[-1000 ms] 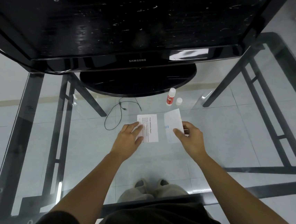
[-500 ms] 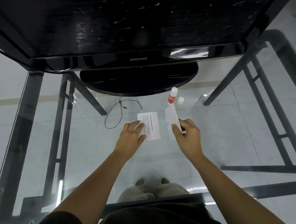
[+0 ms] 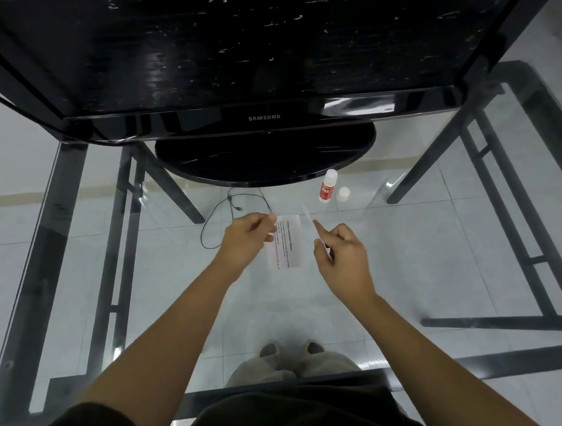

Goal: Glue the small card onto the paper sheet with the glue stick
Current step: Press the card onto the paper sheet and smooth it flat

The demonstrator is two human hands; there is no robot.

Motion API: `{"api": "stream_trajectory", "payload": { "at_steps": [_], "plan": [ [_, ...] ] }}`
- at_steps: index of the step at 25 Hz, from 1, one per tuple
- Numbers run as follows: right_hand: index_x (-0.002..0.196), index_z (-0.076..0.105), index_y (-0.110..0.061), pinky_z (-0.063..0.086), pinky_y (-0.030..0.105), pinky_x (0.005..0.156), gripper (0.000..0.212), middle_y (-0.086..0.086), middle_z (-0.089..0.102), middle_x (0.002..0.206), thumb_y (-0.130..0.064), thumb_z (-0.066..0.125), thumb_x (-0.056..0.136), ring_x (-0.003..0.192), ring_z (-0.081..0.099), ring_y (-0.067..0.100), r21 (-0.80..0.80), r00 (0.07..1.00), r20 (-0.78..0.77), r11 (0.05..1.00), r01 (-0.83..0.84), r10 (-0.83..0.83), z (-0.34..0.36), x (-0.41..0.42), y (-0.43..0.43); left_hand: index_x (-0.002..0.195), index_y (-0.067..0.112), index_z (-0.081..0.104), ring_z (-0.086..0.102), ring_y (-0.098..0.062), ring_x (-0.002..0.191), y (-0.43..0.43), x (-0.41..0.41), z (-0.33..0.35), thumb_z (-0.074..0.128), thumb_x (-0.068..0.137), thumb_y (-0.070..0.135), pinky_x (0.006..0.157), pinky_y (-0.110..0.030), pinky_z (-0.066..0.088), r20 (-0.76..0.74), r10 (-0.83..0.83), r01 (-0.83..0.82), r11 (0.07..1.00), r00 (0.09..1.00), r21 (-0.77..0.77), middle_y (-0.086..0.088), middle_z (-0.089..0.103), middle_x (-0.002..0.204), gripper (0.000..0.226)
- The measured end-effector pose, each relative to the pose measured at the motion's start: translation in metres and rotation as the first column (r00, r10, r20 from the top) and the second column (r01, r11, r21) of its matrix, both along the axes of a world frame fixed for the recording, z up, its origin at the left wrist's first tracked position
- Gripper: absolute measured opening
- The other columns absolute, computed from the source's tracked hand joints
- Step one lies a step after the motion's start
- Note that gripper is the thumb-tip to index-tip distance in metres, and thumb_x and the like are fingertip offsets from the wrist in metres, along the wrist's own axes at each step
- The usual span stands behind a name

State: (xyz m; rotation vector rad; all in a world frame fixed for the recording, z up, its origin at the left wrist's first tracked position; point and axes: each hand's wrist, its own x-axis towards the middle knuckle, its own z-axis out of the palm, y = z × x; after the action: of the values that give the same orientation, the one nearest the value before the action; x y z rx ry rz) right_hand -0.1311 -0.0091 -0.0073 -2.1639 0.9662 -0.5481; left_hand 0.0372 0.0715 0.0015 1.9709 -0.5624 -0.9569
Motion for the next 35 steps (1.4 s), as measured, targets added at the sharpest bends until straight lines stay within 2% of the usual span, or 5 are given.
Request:
{"api": "stream_trajectory", "payload": {
  "at_steps": [7,10,17,25,35],
  "plan": [
    [0.132,0.048,-0.011,0.058,0.041,0.074,0.043,0.016,0.054,0.097,-0.019,0.056,0.091,0.085,0.059,0.026,-0.074,0.979,-0.121,0.982,-0.176,0.166,0.006,0.016,0.02,0.073,0.016,0.071,0.069,-0.009,0.066,-0.016,-0.001,0.026,0.07,0.077,0.035,0.063,-0.02,0.053,-0.074,0.039,-0.038,0.999,0.997,0.014,-0.002,0.073,0.072,0.02],
    [0.133,0.047,-0.016,0.052,0.026,0.081,0.056,0.006,0.052,0.108,-0.047,0.056,0.086,0.099,0.053,0.02,0.083,0.989,-0.098,0.992,-0.099,0.107,0.009,0.016,0.023,0.071,0.018,0.069,0.068,-0.008,0.063,-0.016,0.009,0.029,0.069,0.079,0.023,0.06,-0.019,0.049,-0.026,0.04,-0.039,0.998,0.999,0.045,-0.002,0.072,0.071,0.01],
    [0.13,0.042,-0.022,0.045,0.007,0.053,0.044,-0.012,0.058,0.095,-0.029,0.058,0.09,0.078,0.059,0.004,0.532,0.986,0.028,0.838,0.122,-0.161,0.013,0.025,-0.01,0.081,0.011,0.07,0.065,-0.005,0.062,-0.005,0.029,0.027,0.062,0.087,0.022,0.054,-0.013,0.047,-0.141,-0.145,0.155,0.986,0.979,0.062,0.007,0.074,0.073,0.014],
    [0.101,0.051,-0.018,0.047,0.007,0.054,0.022,-0.001,0.064,0.096,-0.018,0.065,0.085,0.074,0.062,0.003,0.531,0.979,0.042,0.834,0.148,-0.201,-0.009,0.027,-0.01,0.08,0.013,0.067,0.068,-0.015,0.082,0.013,0.004,-0.01,0.066,0.082,0.006,0.069,-0.022,0.054,-0.304,0.131,-0.132,0.991,0.944,0.017,-0.003,0.073,0.086,0.008],
    [0.095,0.059,-0.017,0.044,0.001,0.058,0.01,-0.009,0.06,0.094,-0.017,0.064,0.086,0.069,0.058,0.0,0.45,0.986,-0.026,0.879,0.156,-0.162,-0.035,0.049,-0.021,0.09,0.018,0.064,0.067,-0.015,0.076,-0.002,0.012,-0.034,0.067,0.081,0.013,0.075,-0.023,0.052,0.038,0.168,-0.171,0.98,0.985,0.097,-0.001,0.07,0.086,0.011]
  ]
}}
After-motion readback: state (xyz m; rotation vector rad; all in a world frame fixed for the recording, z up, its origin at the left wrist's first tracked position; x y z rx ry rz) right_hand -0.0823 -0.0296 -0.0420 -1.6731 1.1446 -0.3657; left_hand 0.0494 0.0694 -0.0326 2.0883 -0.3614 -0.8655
